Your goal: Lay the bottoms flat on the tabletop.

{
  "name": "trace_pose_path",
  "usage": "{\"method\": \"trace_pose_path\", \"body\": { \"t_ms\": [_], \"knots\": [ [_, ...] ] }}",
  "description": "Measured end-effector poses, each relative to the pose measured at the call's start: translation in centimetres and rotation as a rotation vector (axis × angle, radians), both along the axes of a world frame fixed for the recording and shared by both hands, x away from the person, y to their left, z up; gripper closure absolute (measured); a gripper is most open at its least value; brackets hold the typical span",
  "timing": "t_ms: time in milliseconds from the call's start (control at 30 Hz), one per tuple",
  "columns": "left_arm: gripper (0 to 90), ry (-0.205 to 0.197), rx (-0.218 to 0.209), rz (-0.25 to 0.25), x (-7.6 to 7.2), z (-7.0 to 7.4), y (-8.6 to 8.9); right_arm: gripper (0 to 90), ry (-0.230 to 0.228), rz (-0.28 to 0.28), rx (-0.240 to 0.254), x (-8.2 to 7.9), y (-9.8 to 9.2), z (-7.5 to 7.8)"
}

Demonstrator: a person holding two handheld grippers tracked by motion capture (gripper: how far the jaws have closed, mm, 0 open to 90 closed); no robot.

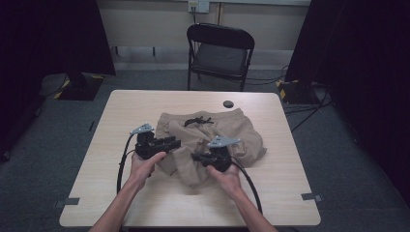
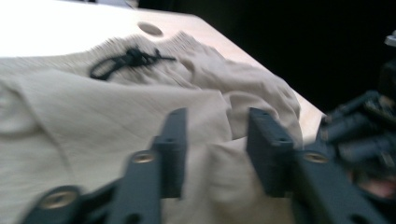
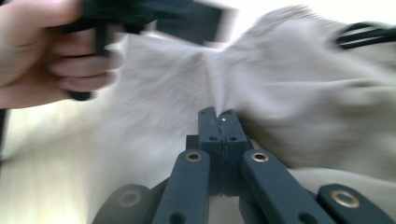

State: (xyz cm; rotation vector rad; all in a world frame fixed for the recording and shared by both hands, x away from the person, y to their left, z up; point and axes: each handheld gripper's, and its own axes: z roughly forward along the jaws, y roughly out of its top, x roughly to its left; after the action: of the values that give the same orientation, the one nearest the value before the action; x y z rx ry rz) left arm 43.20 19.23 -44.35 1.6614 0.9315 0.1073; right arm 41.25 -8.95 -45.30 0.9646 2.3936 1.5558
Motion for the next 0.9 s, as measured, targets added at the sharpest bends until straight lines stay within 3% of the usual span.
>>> {"method": "trace_pose_path", "body": {
  "t_ms": [67,133,200,233,400,467,533,600,667,767,900],
  "knots": [
    [51.7,-0.013,0.0,-0.009,-0.3,0.2,0.2,90.0,-0.001,-0.044,0.022,1.0,-2.0,0.7],
    [51.3,-0.024,0.036,-0.028,-0.6,0.3,-0.2,90.0,-0.002,-0.107,0.018,2.3,-4.3,1.1],
    [49.9,-0.034,0.054,-0.045,-1.0,0.3,-0.6,90.0,0.003,-0.122,0.017,2.6,-4.7,1.1],
    [45.8,-0.041,0.065,-0.056,-1.2,0.3,-1.0,90.0,0.013,-0.164,0.003,3.6,-5.9,0.9],
    [37.0,-0.046,0.09,-0.105,-1.3,-0.1,-2.2,90.0,0.056,-0.216,-0.017,5.2,-7.1,-0.2],
    [33.4,-0.055,0.119,-0.096,-1.1,-0.3,-2.7,90.0,0.08,-0.224,-0.037,5.8,-7.1,-1.0],
    [31.7,-0.033,0.134,-0.088,-0.6,-0.8,-3.1,90.0,0.091,-0.218,-0.034,5.9,-7.0,-1.6],
    [30.8,-0.024,0.139,-0.065,-0.1,-1.1,-3.2,84.1,0.099,-0.208,-0.042,6.0,-6.8,-2.0],
    [30.8,-0.011,0.113,-0.027,0.5,-1.5,-3.2,75.5,0.098,-0.21,-0.056,5.7,-6.7,-2.0],
    [33.1,0.005,0.119,0.011,1.1,-2.0,-2.9,63.6,0.082,-0.203,-0.053,5.3,-6.8,-1.6],
    [46.8,0.014,0.134,0.01,1.4,-2.5,-2.8,54.1,0.06,-0.208,-0.049,4.1,-7.3,-0.6]
  ]
}}
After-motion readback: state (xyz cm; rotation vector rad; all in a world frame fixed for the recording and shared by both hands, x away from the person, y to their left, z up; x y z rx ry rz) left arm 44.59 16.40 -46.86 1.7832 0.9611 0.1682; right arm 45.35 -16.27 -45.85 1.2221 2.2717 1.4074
